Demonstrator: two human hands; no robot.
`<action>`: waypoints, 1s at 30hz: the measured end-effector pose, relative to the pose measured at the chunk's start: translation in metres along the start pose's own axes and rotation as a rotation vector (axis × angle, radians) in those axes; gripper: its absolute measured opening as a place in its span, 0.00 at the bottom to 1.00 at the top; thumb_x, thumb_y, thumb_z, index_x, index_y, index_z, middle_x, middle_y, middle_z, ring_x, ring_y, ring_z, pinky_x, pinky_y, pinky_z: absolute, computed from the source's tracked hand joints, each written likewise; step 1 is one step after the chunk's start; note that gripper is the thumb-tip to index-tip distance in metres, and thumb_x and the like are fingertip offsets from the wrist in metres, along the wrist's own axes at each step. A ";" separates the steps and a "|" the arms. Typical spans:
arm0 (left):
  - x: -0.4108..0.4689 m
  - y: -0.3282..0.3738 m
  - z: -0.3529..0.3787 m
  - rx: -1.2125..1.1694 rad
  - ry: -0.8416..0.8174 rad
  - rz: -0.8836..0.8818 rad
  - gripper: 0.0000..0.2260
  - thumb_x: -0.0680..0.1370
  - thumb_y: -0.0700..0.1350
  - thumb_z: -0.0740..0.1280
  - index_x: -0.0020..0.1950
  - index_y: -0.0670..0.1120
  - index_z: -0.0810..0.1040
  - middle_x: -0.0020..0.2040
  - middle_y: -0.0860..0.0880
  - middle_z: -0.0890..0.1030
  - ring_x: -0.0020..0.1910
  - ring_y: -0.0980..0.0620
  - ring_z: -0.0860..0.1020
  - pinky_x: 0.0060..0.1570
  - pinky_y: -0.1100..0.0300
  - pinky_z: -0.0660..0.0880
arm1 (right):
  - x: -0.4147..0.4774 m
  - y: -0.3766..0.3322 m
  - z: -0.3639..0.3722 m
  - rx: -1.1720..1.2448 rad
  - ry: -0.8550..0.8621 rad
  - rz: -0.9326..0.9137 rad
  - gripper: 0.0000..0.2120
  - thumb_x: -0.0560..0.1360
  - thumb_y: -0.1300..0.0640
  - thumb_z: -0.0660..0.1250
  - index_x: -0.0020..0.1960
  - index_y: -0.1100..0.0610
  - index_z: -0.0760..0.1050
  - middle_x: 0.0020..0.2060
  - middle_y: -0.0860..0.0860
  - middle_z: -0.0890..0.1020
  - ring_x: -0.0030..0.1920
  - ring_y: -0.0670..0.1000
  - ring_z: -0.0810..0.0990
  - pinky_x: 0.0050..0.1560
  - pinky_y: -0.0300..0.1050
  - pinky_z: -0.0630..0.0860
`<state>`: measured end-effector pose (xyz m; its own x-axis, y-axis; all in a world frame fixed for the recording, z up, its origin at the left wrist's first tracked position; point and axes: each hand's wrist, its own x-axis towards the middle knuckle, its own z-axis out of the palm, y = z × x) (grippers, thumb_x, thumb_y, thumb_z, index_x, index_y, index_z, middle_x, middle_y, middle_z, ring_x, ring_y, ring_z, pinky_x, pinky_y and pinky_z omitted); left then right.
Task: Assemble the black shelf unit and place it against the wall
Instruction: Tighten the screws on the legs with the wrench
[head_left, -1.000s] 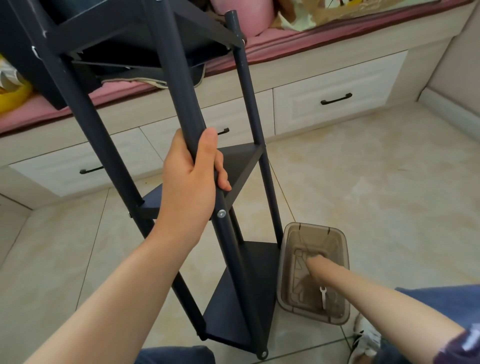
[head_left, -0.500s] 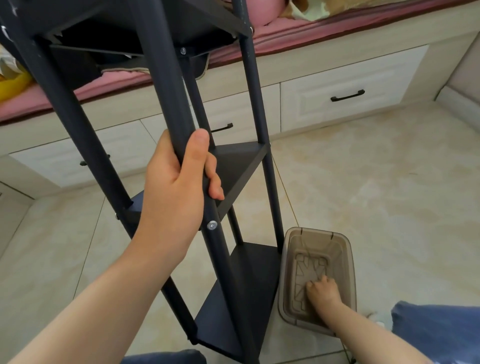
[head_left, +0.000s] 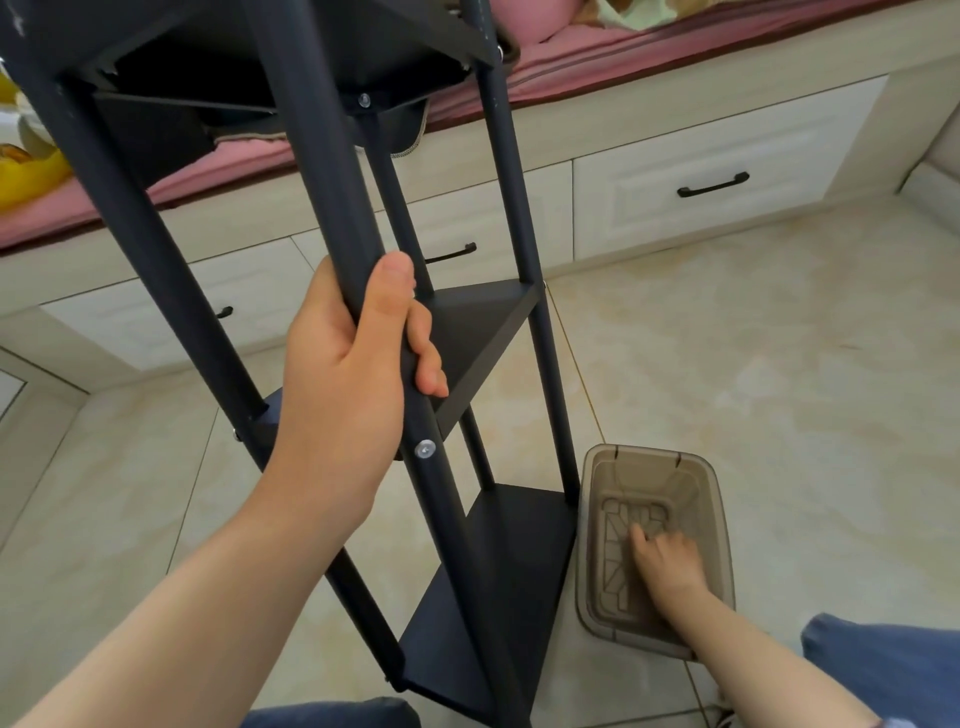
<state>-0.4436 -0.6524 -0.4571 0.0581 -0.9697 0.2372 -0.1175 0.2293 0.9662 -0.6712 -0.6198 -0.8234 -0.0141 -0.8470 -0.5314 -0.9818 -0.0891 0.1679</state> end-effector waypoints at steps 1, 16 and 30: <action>0.000 0.000 0.000 0.000 0.001 0.000 0.08 0.84 0.53 0.61 0.49 0.49 0.72 0.33 0.54 0.75 0.28 0.54 0.74 0.33 0.61 0.76 | 0.001 0.002 0.000 0.015 0.002 0.000 0.23 0.81 0.64 0.57 0.75 0.58 0.57 0.62 0.57 0.79 0.61 0.58 0.78 0.57 0.48 0.73; 0.001 0.001 0.003 0.018 -0.004 0.006 0.08 0.84 0.52 0.61 0.49 0.49 0.72 0.33 0.53 0.75 0.28 0.55 0.74 0.33 0.62 0.76 | 0.006 0.000 -0.004 0.024 -0.094 -0.045 0.21 0.79 0.58 0.62 0.71 0.61 0.69 0.67 0.59 0.74 0.68 0.59 0.70 0.65 0.50 0.71; 0.001 0.002 0.001 0.002 -0.015 0.000 0.09 0.82 0.54 0.61 0.48 0.50 0.73 0.32 0.54 0.74 0.27 0.54 0.73 0.32 0.61 0.75 | 0.003 -0.009 -0.003 -0.094 -0.094 -0.041 0.18 0.82 0.59 0.58 0.71 0.56 0.67 0.66 0.55 0.76 0.68 0.57 0.71 0.63 0.48 0.68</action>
<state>-0.4448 -0.6530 -0.4555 0.0430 -0.9708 0.2360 -0.1196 0.2295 0.9659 -0.6613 -0.6234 -0.8239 0.0042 -0.7892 -0.6141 -0.9599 -0.1753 0.2188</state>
